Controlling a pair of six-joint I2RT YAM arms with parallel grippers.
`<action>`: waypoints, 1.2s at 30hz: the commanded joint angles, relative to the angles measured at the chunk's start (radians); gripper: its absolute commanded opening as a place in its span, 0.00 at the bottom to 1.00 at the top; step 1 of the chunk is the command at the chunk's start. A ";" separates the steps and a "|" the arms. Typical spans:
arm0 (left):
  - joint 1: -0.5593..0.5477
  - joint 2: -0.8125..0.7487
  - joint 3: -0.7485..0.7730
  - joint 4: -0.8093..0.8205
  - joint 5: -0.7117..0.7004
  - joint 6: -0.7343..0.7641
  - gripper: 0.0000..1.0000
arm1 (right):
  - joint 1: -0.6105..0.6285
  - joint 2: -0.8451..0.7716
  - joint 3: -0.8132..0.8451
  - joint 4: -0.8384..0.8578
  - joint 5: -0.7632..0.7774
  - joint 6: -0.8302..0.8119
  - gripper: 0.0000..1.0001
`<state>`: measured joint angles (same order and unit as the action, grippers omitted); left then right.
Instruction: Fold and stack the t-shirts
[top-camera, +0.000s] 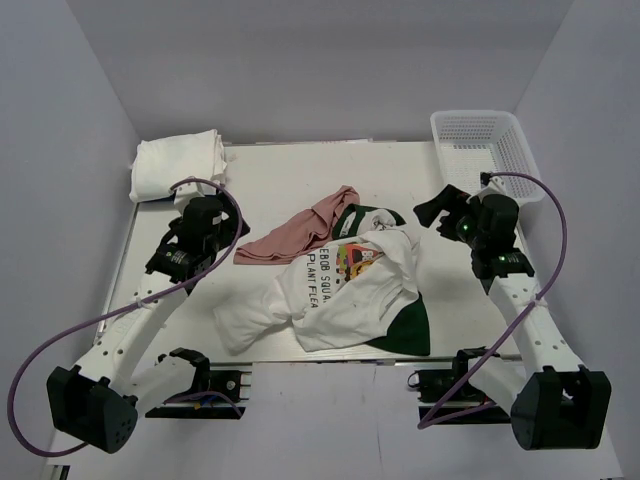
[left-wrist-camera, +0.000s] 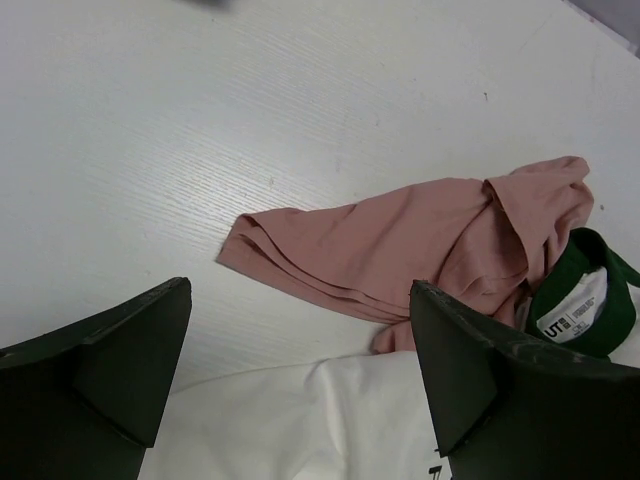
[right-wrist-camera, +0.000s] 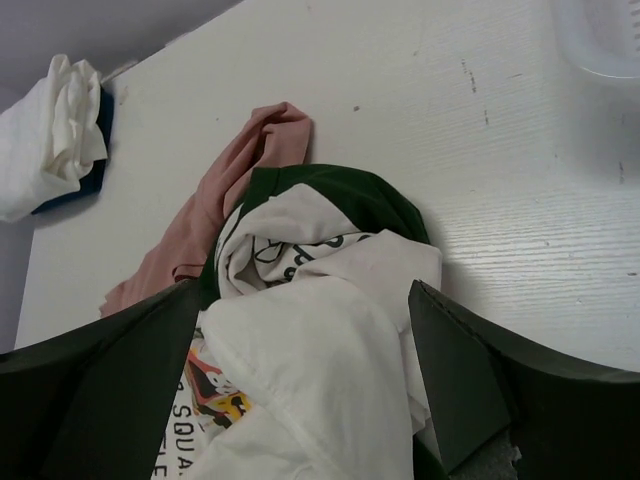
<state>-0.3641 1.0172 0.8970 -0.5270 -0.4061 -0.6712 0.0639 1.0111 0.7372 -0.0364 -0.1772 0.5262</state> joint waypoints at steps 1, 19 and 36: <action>-0.003 -0.031 0.028 -0.034 -0.037 -0.019 1.00 | 0.019 -0.029 0.018 0.021 -0.054 -0.046 0.90; -0.003 -0.100 -0.030 0.038 0.012 0.027 1.00 | 0.313 0.260 0.169 -0.048 -0.041 -0.310 0.90; -0.003 -0.080 -0.040 0.018 0.001 0.027 1.00 | 0.628 0.492 0.258 -0.214 0.350 -0.417 0.00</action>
<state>-0.3641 0.9348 0.8608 -0.5026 -0.4034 -0.6529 0.6674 1.5291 0.9596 -0.2008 0.1230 0.1204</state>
